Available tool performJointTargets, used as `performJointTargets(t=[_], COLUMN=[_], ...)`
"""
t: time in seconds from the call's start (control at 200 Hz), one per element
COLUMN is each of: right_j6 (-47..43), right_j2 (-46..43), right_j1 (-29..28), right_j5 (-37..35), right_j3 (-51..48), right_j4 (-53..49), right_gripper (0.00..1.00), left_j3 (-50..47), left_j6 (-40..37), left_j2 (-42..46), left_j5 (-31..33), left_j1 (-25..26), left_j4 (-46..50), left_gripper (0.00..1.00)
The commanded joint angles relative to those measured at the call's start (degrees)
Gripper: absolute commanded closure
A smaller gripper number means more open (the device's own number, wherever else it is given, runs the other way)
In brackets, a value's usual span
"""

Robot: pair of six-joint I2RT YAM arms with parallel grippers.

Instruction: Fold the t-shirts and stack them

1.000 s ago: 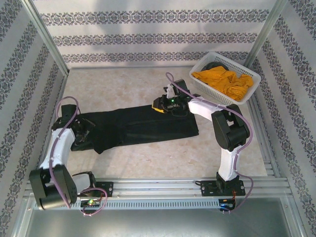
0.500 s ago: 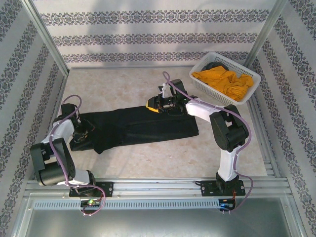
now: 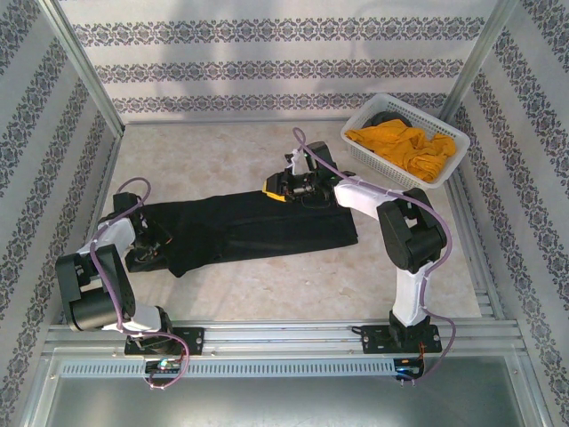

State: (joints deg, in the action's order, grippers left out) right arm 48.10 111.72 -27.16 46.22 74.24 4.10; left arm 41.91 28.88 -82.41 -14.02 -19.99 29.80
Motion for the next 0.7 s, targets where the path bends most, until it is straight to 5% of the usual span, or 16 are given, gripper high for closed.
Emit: performJointTargets(t=[0.0, 0.575, 0.695], right_j6=[-0.19, -0.35, -0.34], right_j2=[1.04, 1.92, 2.00], right_j1=[-0.22, -0.18, -0.09], right_j5=[1.24, 0.19, 0.11], right_j3=[2.20, 3.01, 3.11], right_j4=[-0.82, -2.16, -2.43], right_gripper=[0.67, 0.68, 0.69], left_j3=[-0.73, -2.75, -1.28], left_j6=[-0.43, 4.45, 5.52], left_j2=[0.29, 6.17, 7.02], left_j5=[-1.72, -4.27, -4.42], left_j1=[-0.57, 1.71, 1.72], left_j4=[-2.14, -1.91, -0.42], left_gripper=[0.56, 0.92, 0.92])
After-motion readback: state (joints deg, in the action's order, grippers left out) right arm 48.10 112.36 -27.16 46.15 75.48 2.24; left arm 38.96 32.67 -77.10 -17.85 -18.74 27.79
